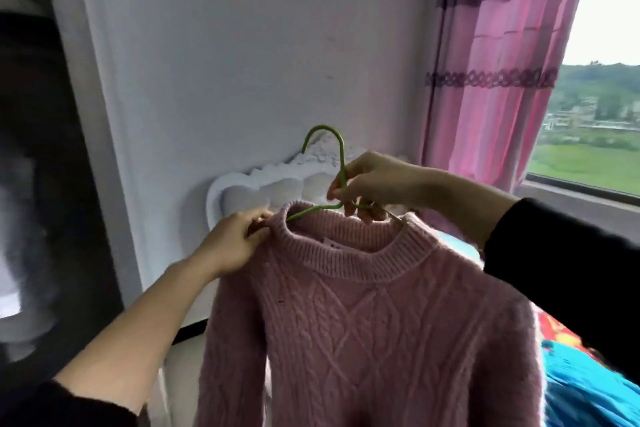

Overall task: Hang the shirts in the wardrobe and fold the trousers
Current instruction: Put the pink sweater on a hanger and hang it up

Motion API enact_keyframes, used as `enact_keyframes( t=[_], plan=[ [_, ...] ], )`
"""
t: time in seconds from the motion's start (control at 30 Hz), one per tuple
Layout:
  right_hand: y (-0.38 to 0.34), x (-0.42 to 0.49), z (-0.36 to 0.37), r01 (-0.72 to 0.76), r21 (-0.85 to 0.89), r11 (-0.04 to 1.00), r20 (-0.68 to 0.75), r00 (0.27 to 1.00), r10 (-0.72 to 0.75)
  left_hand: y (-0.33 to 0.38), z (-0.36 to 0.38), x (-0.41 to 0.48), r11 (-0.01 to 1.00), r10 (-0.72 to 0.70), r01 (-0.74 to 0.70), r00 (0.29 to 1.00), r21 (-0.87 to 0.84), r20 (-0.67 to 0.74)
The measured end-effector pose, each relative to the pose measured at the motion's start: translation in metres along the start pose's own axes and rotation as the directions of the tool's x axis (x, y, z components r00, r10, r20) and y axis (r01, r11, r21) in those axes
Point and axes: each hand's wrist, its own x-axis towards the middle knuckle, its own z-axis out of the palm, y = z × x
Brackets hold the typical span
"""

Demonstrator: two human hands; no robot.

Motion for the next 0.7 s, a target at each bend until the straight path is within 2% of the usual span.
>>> enact_keyframes(
  t=[0.17, 0.23, 0.47, 0.7],
  plan=[
    [-0.061, 0.073, 0.073, 0.072, 0.015, 0.997, 0.122, 0.99, -0.073, -0.07, -0.089, -0.028, 0.99, -0.136, 0.137, 0.991, 0.037, -0.012],
    [-0.087, 0.105, 0.105, 0.117, -0.001, 0.993, 0.147, 0.982, -0.115, -0.105, -0.13, -0.04, 0.981, -0.18, 0.184, 0.982, 0.068, -0.059],
    [-0.157, 0.213, 0.192, 0.178, -0.048, 0.983, 0.106, 0.979, -0.172, -0.204, -0.234, -0.062, 0.921, -0.314, 0.344, 0.934, 0.183, -0.171],
    [-0.212, 0.315, 0.249, 0.197, -0.1, 0.975, 0.058, 0.98, -0.192, -0.275, -0.298, -0.038, 0.873, -0.341, 0.404, 0.907, 0.273, -0.249]
  ],
)
